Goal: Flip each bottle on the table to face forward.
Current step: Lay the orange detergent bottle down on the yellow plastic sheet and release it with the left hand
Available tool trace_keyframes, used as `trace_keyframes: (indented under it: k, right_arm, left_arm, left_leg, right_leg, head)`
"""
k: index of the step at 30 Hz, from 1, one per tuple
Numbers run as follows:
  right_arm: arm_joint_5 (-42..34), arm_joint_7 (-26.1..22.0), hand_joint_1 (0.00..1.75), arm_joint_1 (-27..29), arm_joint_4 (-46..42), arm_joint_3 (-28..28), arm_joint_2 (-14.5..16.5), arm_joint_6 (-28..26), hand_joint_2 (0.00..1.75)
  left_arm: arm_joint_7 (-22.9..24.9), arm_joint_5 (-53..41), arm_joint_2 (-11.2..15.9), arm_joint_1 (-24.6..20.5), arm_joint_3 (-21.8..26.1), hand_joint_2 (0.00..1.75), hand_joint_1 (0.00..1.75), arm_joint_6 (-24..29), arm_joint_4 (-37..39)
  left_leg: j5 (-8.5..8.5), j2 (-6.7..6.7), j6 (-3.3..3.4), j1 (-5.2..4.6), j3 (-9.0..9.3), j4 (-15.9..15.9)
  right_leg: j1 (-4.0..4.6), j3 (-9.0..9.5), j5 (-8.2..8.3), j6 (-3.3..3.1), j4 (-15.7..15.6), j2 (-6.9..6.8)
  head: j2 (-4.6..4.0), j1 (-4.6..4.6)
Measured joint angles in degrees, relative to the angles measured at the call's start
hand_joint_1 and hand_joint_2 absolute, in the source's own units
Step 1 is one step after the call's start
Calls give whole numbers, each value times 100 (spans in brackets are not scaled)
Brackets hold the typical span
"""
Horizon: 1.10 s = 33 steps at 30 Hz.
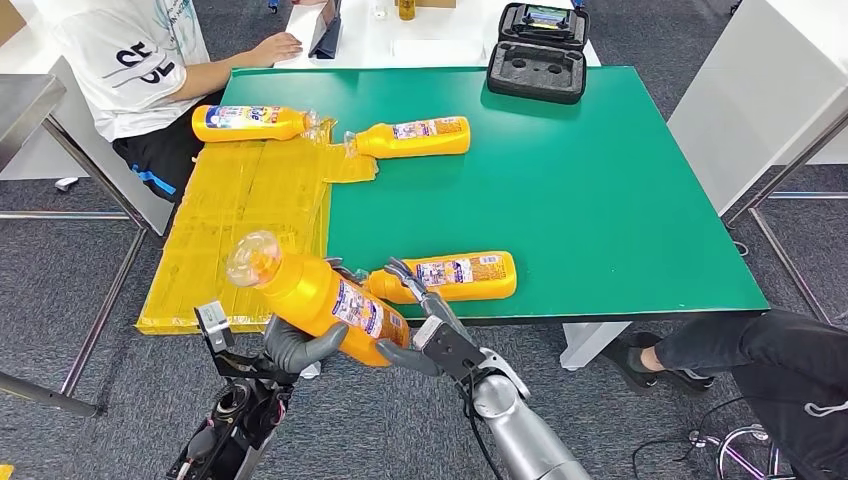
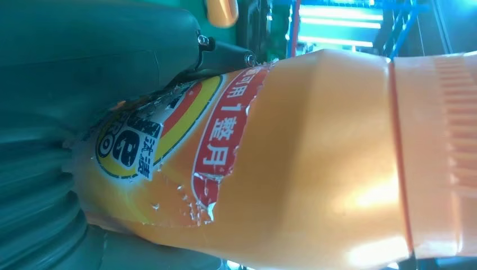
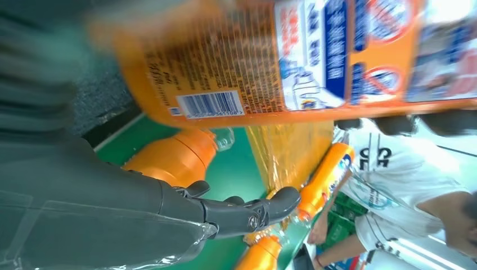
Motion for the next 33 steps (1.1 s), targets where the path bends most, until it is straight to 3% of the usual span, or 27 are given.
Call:
trace_keyframes:
  k: [5,9,13,17,21,25,33]
  right_arm:
    - [-136,45,0,195,-407,-6,-47,-48,0]
    - [-280,73,0,368,-828,-18,-102,-42,0]
    - [-405,73,0,403,-1138,-46,-161,-28,0]
    - [-619,20,0,405,-1321,-83,-224,3,0]
    - [-817,-21,0,415,-1377,-103,-286,57,175]
    - [-856,-38,0,426,-1377,-102,-325,64,175]
    - [-861,-122,0,482,-1339,-97,-332,61,175]
  left_arm:
    - [102,-410,32,-166,190,175,175,692,120]
    - [236,-1238,119,-397,336,175,175,1673,226]
    - [406,-2032,310,-643,431,175,175,2445,320]
    - [570,-2546,593,-947,506,175,175,2838,478]
    - [667,-3016,873,-1297,515,175,175,3147,723]
    - [861,-3453,1095,-1658,503,175,175,3267,949]
    - [1391,-4556,1511,-2637,136,175,175,3012,1919]
  left_leg:
    - [0,-1,0,0,0,0]
    - [0,0,0,0,0,0]
    - [2,0,-1,1,0,0]
    - [3,0,-2,2,0,0]
    - [4,0,-2,3,0,0]
    - [4,0,-1,3,0,0]
    - [5,0,-1,3,0,0]
  right_leg:
    - [0,0,0,0,0,-1]
    - [0,0,0,0,0,0]
    - [1,0,1,0,1,0]
    - [2,0,1,0,2,0]
    - [2,0,1,0,2,0]
    - [2,0,1,0,3,0]
    - [2,0,2,0,3,0]
  head:
    - [0,-1]
    - [0,0]
    - [0,0]
    - [0,1]
    - [0,1]
    - [0,1]
    - [0,1]
